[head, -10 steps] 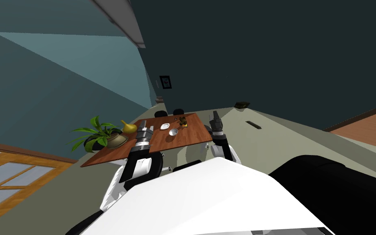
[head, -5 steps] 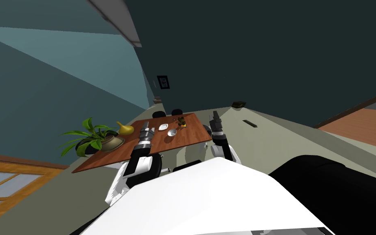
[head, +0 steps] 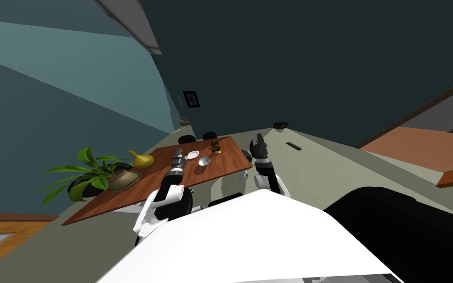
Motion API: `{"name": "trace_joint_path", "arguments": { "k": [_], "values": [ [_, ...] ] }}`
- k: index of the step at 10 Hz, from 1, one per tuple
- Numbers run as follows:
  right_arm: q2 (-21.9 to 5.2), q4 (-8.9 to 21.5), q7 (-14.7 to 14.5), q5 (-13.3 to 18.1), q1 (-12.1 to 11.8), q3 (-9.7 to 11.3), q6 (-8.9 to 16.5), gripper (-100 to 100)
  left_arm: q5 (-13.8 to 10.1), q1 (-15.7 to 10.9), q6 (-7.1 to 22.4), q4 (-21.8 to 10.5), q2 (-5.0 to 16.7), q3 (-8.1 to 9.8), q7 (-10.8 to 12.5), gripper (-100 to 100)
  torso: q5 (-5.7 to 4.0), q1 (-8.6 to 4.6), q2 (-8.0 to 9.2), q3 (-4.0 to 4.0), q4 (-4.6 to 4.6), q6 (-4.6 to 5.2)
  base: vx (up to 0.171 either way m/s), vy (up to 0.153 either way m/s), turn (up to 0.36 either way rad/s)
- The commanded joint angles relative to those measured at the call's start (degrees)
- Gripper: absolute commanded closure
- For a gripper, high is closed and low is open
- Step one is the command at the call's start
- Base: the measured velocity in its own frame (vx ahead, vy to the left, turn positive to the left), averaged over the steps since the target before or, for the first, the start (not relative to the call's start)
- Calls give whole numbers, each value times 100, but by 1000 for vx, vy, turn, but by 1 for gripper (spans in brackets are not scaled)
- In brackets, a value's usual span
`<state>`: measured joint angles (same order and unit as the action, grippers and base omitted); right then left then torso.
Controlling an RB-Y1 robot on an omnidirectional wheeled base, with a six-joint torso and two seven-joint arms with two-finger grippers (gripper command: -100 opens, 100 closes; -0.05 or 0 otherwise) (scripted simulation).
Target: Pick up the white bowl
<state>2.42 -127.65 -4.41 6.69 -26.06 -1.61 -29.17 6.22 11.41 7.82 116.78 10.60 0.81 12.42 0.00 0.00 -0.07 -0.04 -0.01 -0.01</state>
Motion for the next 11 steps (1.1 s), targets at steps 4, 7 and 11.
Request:
{"name": "trace_joint_path", "arguments": {
  "k": [4,7,11],
  "values": [
    [0,0,0,0,0,0,0,0,-80,-270,572,-566,116,87,-40,-100,0,0,1,0,0,-1,10,-4,-103],
    [0,0,0,0,0,0,0,0,-147,-493,1061,-1040,191,150,-79,-100,0,0,-2,-1,-1,-2,15,-3,-131],
    [0,0,0,0,0,0,0,0,-218,-744,1562,-1572,275,218,-123,-100,0,0,2,1,0,-2,6,-3,-107]
  ]
}}
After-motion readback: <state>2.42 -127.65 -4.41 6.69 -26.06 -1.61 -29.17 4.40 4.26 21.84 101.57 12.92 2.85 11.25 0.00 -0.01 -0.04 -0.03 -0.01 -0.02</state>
